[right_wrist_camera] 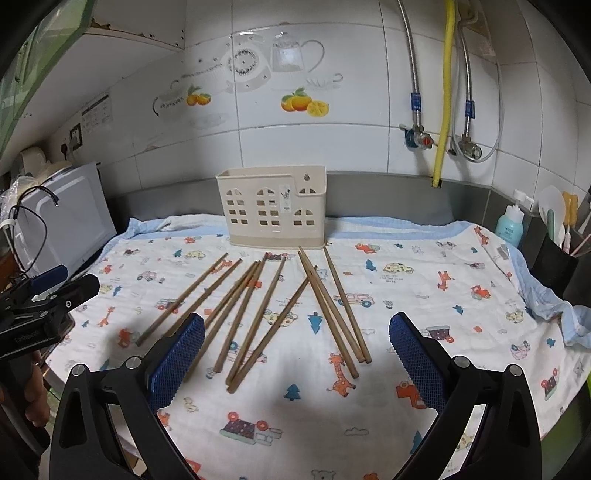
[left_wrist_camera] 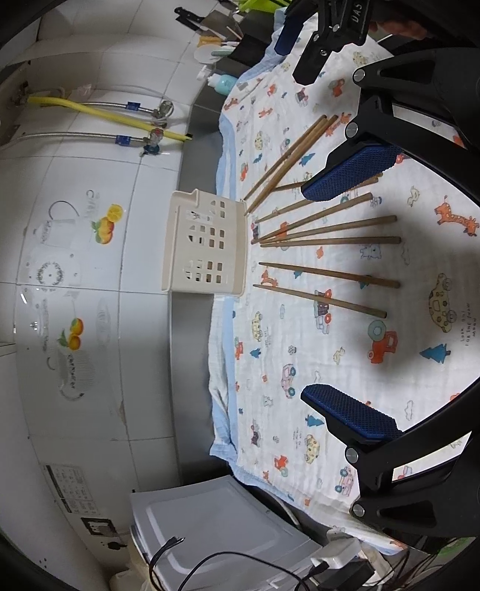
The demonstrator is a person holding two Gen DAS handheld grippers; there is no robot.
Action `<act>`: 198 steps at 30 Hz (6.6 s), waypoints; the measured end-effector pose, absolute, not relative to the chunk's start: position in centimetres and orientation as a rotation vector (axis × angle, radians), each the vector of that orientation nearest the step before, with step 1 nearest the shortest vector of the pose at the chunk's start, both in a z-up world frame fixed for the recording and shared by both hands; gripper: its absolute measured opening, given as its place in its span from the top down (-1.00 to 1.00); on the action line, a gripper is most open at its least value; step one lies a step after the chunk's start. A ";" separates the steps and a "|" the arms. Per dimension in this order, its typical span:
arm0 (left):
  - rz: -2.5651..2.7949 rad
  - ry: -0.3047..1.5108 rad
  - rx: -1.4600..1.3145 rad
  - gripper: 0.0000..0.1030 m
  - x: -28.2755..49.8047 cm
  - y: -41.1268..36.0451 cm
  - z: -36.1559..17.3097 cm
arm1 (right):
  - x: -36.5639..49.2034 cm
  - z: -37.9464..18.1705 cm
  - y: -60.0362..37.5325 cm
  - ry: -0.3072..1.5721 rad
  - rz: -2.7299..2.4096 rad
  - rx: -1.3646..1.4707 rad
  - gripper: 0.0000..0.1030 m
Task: Organize utensils
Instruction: 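Lower the left tool toward one chopstick while the right tool lowers toward another, then close the left tool on a chopstick while the right tool closes on another, then lift the left tool's chopstick upright over the holder while the right tool carries its chopstick there, then lower both chopsticks into the cream holder and open both tools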
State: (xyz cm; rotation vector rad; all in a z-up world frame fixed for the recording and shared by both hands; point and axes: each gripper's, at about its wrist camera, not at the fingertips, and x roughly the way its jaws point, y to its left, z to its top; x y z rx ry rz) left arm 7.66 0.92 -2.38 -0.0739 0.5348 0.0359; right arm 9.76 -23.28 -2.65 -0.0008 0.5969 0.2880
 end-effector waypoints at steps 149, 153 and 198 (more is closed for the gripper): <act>-0.186 0.275 0.073 0.90 27.2 -1.4 16.4 | 36.7 8.8 -20.2 0.780 0.424 -0.182 0.88; -0.166 0.312 0.053 0.90 30.2 -1.3 15.2 | 37.2 8.1 -20.2 0.789 0.427 -0.181 0.88; -0.135 0.513 -0.059 0.44 21.7 3.1 6.0 | 23.0 0.8 -25.4 0.736 0.414 -0.109 0.39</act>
